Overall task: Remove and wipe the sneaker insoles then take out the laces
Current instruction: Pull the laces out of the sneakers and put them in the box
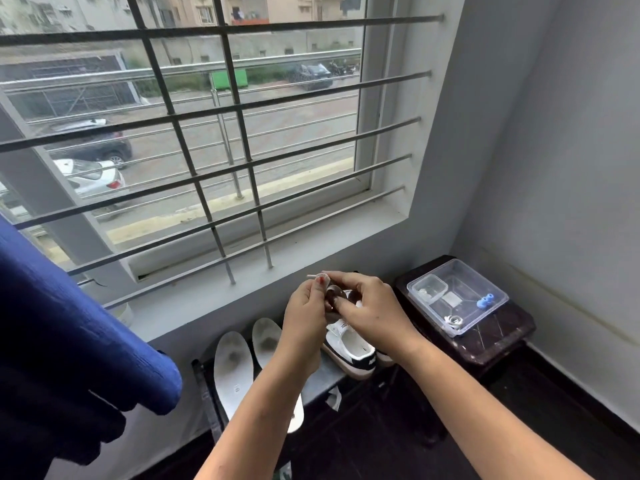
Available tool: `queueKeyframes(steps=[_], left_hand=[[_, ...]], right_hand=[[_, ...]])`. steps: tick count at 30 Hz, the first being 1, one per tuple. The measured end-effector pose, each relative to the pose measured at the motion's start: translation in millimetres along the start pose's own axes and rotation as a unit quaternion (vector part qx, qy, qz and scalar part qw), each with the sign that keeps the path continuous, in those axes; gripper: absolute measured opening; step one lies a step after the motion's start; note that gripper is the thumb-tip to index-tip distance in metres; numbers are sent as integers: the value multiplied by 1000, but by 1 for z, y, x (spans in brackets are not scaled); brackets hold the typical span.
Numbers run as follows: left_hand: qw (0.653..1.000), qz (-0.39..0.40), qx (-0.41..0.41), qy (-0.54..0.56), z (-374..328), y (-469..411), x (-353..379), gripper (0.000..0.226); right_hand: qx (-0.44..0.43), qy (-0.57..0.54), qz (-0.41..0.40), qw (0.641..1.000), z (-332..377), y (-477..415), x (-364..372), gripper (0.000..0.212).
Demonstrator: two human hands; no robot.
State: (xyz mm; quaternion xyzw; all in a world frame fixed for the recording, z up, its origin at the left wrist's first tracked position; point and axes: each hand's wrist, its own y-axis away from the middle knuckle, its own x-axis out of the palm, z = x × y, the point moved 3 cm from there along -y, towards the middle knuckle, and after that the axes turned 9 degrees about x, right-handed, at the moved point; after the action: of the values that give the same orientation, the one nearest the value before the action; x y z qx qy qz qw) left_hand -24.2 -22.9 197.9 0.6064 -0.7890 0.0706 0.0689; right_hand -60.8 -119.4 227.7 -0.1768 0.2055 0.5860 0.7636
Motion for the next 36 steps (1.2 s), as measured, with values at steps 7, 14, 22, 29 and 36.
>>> queueKeyframes(steps=[7,14,22,29,36], left_hand=[[994,-36,22,-99,7,-8,-6,33],[947,-86,79,-298,-5,-7,0,37],[859,-39,196,-471,-9,5,11,28],[849,-10,241,-471,-2,2,14,17],[932,30,201,-301,22,-15,0,20]], right_hand=[[-25,32,-62,997,0,1,0,65],[-51,112,-121,985,-5,-2,9,36],[126,-11,-22,992,-12,-8,-4,22],[171,-98,-44,979,-18,-10,-3,14],[288,-333,50,896,-28,-8,0,25]])
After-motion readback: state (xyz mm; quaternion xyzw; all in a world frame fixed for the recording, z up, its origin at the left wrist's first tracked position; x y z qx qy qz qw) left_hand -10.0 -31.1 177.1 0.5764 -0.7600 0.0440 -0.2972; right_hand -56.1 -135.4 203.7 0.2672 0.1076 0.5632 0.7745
